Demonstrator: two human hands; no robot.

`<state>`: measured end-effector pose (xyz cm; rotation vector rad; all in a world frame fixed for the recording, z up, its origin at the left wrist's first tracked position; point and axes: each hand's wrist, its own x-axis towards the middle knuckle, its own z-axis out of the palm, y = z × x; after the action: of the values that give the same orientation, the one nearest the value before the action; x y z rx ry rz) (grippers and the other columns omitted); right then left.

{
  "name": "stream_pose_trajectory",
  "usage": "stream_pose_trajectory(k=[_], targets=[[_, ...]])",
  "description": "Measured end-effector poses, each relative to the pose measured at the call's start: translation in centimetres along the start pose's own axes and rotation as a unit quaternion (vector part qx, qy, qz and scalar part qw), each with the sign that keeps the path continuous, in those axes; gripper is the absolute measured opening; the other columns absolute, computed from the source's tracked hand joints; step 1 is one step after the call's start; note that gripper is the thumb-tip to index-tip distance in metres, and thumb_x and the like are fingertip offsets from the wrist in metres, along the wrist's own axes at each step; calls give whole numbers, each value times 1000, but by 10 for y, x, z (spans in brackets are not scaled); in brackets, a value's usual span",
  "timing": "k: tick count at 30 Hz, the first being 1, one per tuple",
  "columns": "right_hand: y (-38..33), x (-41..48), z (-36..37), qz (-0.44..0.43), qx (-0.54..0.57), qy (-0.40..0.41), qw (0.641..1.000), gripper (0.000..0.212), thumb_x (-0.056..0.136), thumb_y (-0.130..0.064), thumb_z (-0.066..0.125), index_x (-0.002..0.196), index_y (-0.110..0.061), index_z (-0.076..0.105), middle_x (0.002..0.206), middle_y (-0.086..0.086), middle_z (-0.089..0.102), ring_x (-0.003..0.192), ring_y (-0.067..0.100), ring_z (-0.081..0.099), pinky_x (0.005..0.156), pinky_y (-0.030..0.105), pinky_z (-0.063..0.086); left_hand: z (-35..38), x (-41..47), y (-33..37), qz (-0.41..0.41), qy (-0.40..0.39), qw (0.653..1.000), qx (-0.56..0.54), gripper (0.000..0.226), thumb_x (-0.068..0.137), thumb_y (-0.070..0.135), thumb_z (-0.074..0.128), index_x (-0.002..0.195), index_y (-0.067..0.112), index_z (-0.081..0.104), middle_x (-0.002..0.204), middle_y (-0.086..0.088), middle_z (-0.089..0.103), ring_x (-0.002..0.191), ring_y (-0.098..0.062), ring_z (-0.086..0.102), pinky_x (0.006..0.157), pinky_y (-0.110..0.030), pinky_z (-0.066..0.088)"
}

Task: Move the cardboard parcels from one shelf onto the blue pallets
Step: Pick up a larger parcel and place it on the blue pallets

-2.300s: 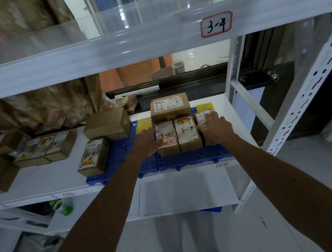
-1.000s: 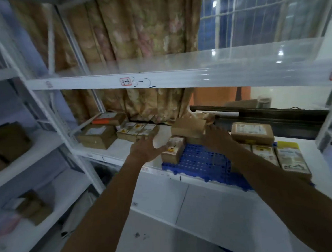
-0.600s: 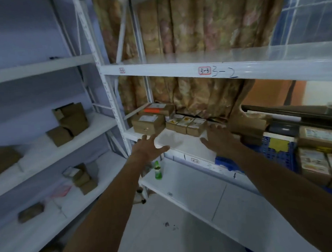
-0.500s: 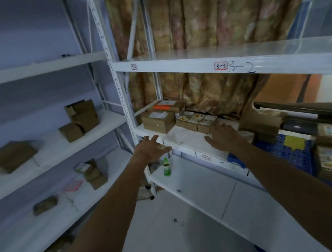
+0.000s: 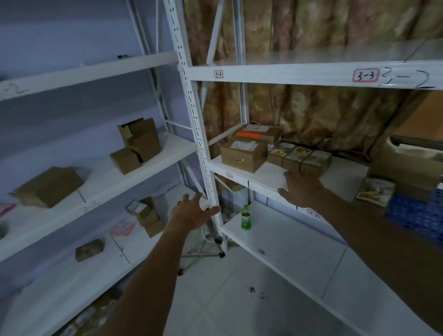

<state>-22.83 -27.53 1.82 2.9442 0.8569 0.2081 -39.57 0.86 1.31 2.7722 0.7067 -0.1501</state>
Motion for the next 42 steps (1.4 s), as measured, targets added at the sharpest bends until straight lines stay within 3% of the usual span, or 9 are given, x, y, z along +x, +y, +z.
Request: stream_pose_trajectory(k=[4,17,25,29,32,34,36,39,42], targets=[[-5,35,11,4,14,-11,1000,63,98,-53,42,139,-6,41,139,16,50,126,34,49,102,40,39,0,33,-4,-1,0,1000,4,100,80,86,46,158,29,22,165,-16,18,148,-40,26,118,-52,27],[2,189,61,16,75,-62,995,73,99,-54,38,151,-4,23,151,16,38,134,33,44,107,42,38,-15,232,47,77,8,997,11,105,80,80,58,160,38,4,169,-10,2,149,-40,25,115,-54,30],[-3,253,74,35,119,-23,992,99,87,-63,53,153,1,16,134,17,55,118,30,57,93,37,47,-20,315,48,80,-8,997,13,108,81,76,61,159,39,-3,169,-11,0,151,-41,20,117,-55,27],[-16,280,72,53,148,-71,985,87,89,-48,62,151,-2,23,145,22,40,127,39,47,101,46,43,-24,356,48,114,3,993,15,110,82,69,67,160,35,-2,168,-12,7,148,-39,28,115,-50,32],[-23,301,77,72,122,-90,986,116,80,-59,68,154,0,2,147,23,36,112,37,58,77,40,51,-25,386,48,163,6,987,-1,114,80,65,71,161,30,-1,167,-12,8,146,-38,32,113,-49,35],[-30,313,80,94,117,-107,983,122,78,-61,70,154,0,-4,150,22,31,103,33,61,65,35,46,-23,410,47,183,3,983,-10,116,77,63,76,160,27,4,165,-15,15,144,-39,33,114,-51,37],[-40,324,78,130,98,-119,979,118,81,-60,69,155,-3,-2,156,21,23,113,33,57,69,35,44,-22,436,44,193,-5,981,-7,120,72,66,77,160,28,5,163,-17,19,145,-41,29,115,-55,33],[-52,333,79,169,108,-121,972,121,81,-68,65,156,-6,-7,163,17,4,133,36,43,95,42,46,-25,466,39,270,-17,962,37,124,74,71,73,160,28,-4,168,-13,-4,154,-38,3,121,-56,20],[-66,340,78,199,101,-118,968,124,79,-76,57,156,-6,-10,164,17,-2,138,38,38,103,45,42,-31,493,32,295,-48,953,39,132,71,72,74,160,29,-13,166,-12,-18,154,-34,-7,122,-56,16]])
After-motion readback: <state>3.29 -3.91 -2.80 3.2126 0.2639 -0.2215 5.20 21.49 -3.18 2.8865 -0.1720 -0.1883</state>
